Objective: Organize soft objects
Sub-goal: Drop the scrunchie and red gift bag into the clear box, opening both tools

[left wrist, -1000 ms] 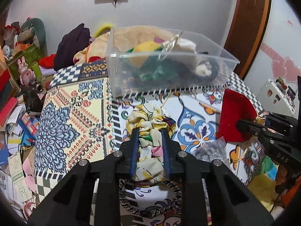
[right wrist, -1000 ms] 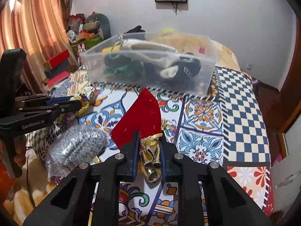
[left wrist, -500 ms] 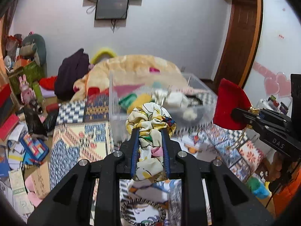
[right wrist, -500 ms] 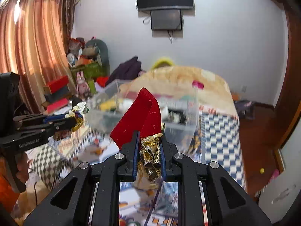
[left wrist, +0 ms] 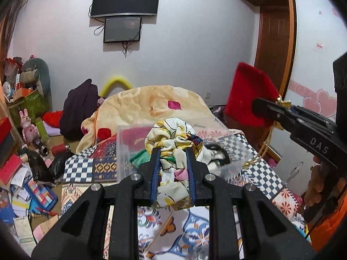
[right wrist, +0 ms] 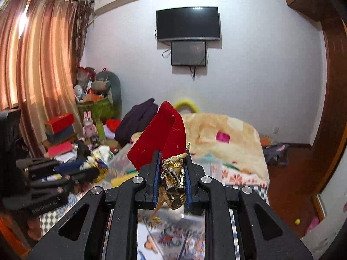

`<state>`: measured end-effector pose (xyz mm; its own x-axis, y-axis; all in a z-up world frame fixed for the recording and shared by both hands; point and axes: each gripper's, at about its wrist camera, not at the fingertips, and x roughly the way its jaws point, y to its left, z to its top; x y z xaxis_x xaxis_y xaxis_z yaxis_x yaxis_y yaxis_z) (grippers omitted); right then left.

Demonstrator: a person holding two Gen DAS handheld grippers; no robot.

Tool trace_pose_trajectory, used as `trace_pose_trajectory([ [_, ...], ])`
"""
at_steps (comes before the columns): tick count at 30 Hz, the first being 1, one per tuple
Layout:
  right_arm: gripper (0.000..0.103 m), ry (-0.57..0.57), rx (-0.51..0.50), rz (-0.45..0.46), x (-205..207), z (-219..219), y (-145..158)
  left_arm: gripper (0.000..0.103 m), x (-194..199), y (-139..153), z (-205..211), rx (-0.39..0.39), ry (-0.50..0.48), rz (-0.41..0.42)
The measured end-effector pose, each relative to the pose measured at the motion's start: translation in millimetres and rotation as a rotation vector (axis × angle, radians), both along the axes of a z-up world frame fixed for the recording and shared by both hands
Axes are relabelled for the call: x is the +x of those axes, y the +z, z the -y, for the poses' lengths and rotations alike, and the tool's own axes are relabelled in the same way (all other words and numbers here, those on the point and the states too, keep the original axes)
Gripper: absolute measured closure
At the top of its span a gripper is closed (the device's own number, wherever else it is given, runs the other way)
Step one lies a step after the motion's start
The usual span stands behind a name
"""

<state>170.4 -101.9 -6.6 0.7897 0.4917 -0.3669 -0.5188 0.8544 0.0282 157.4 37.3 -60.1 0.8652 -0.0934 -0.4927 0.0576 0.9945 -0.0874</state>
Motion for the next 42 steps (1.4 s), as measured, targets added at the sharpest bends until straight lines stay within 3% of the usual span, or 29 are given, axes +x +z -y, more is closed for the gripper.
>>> trace_pose_trajectory([
  [11,0.086,-0.033,-0.031,-0.013,25,-18,-15,0.08,45,-11,8,-0.022,-0.008,-0.042],
  [21,0.086,-0.057,-0.111,-0.135,47,-17,-54,0.08,81,-49,14,-0.023,-0.01,-0.158],
  [28,0.085,-0.062,-0.17,-0.201,58,-20,-71,0.08,89,-60,20,0.005,-0.015,-0.185],
  [32,0.082,-0.066,-0.194,-0.231,61,-24,-78,0.07,89,-61,23,0.024,-0.014,-0.19],
  [35,0.077,-0.066,-0.203,-0.248,60,-25,-79,0.062,87,-60,23,0.021,-0.01,-0.198],
  [39,0.06,-0.057,-0.192,-0.268,59,-18,-79,0.054,84,-57,16,-0.001,-0.012,-0.201],
  [42,0.054,-0.054,-0.187,-0.26,54,-13,-77,0.051,76,-51,15,0.006,-0.012,-0.187],
])
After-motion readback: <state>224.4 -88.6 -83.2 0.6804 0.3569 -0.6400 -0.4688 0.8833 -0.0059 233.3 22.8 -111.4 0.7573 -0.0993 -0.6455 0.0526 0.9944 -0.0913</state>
